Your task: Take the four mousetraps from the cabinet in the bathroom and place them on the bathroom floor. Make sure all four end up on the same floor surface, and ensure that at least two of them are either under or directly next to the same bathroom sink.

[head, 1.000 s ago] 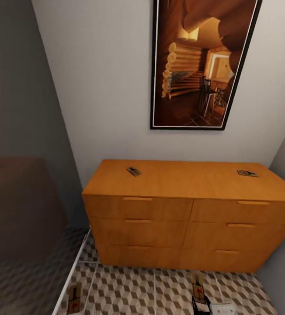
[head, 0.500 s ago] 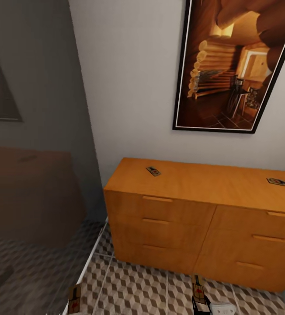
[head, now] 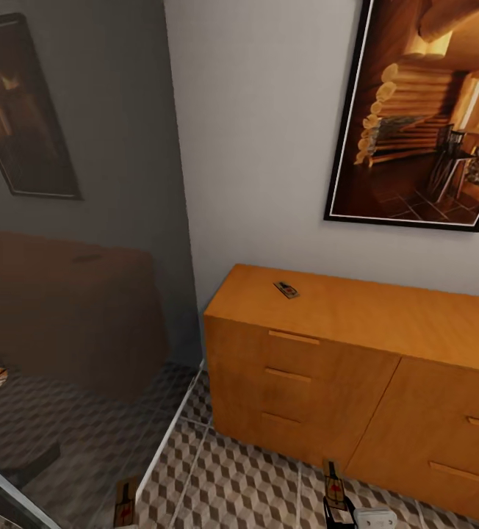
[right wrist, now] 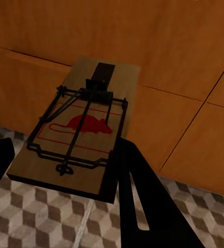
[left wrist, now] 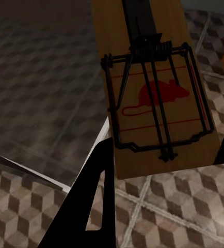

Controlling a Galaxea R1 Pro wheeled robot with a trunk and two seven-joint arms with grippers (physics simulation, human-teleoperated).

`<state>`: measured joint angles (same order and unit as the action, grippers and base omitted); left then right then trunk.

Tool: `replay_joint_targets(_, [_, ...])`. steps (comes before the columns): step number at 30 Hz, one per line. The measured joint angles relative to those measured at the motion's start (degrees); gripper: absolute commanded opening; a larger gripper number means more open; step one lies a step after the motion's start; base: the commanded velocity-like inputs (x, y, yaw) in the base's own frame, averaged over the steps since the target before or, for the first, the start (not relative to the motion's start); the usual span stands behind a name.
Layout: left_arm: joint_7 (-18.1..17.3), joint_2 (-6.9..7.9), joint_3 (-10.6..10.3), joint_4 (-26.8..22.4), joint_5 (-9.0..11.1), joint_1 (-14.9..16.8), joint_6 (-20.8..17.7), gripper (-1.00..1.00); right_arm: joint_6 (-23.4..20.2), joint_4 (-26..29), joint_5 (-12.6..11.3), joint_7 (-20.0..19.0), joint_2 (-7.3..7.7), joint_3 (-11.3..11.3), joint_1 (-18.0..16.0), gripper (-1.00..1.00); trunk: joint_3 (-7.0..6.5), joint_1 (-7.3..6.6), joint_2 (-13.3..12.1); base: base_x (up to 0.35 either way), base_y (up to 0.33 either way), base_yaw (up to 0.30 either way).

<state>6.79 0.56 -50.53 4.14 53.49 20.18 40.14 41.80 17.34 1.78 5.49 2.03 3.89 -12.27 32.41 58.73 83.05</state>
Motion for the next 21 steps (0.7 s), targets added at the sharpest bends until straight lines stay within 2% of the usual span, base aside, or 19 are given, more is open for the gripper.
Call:
replay_joint_targets(6, [0.0,0.00,0.0,0.0,0.0,0.0,-0.1,-1.00,0.0,0.0,0.0,0.0,0.35,-0.1,0.0,-1.00,0.00,0.00,0.0,0.000,0.000,0.010])
replay_joint_targets(17, [0.0,0.00,0.0,0.0,0.0,0.0,-0.1,-1.00,0.0,0.0,0.0,0.0,-0.18,0.0,0.0,-1.00,0.00,0.00,0.0,0.000,0.000,0.001])
replay_joint_targets(21, [0.0,0.00,0.0,0.0,0.0,0.0,-0.1,-1.00,0.0,0.0,0.0,0.0,-0.22,0.0,0.0,-1.00,0.03,0.00,0.0,0.000,0.000,0.157])
